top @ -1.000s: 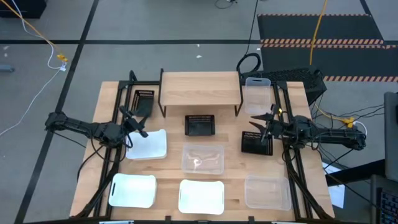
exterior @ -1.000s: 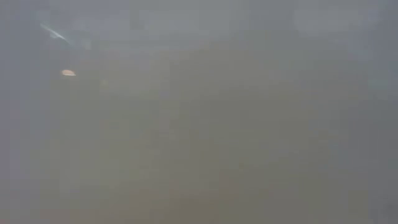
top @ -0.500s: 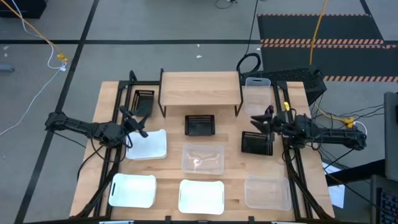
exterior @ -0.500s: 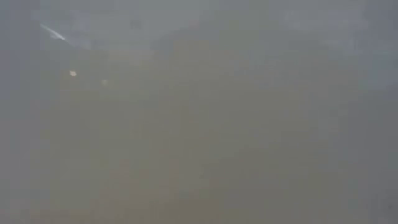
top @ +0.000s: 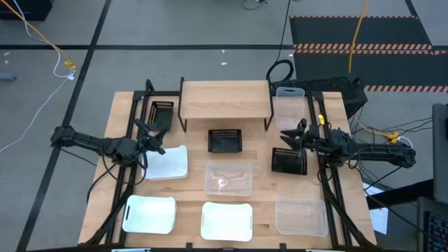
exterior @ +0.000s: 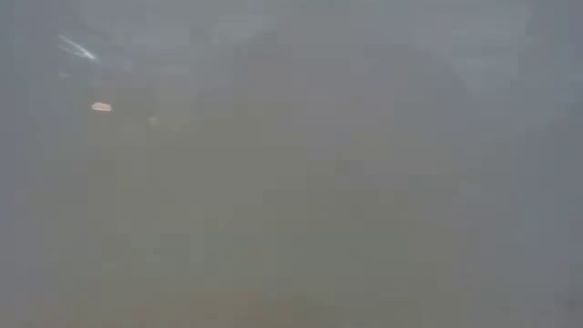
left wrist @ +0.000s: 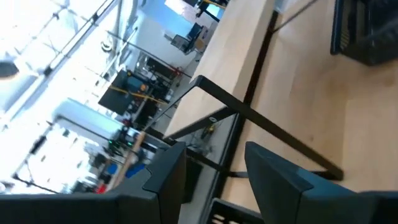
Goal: Stack baskets on shelf by color
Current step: Put the bottom black bin on the shelf
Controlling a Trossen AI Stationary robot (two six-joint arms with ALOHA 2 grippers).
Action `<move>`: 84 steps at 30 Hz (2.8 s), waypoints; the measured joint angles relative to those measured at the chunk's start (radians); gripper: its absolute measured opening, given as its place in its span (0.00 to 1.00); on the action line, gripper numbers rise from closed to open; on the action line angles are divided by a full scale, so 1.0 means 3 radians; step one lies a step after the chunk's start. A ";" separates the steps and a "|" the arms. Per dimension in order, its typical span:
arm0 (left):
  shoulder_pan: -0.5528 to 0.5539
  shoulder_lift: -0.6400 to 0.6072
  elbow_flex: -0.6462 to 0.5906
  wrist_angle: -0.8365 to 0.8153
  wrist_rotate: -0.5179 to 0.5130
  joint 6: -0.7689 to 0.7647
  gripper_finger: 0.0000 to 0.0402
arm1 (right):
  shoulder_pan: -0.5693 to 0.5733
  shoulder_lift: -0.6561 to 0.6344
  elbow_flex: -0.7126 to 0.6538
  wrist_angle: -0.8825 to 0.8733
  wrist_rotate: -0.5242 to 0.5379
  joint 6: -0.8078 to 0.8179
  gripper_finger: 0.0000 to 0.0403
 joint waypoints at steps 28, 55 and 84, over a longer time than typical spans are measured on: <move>-0.0001 -0.0001 0.0000 0.0076 0.0004 0.0144 0.42 | 0.0402 0.2641 0.2247 -0.3220 -0.0589 -0.0595 0.37; 0.0001 0.0000 0.0000 0.0429 -0.0002 0.1409 0.42 | 0.1488 0.3501 0.2672 -0.5451 -0.0385 -0.2291 0.37; 0.0001 0.0000 0.0000 0.0447 0.0000 0.1382 0.42 | 0.1124 0.3499 0.4333 -0.4102 -0.0317 -0.0784 0.01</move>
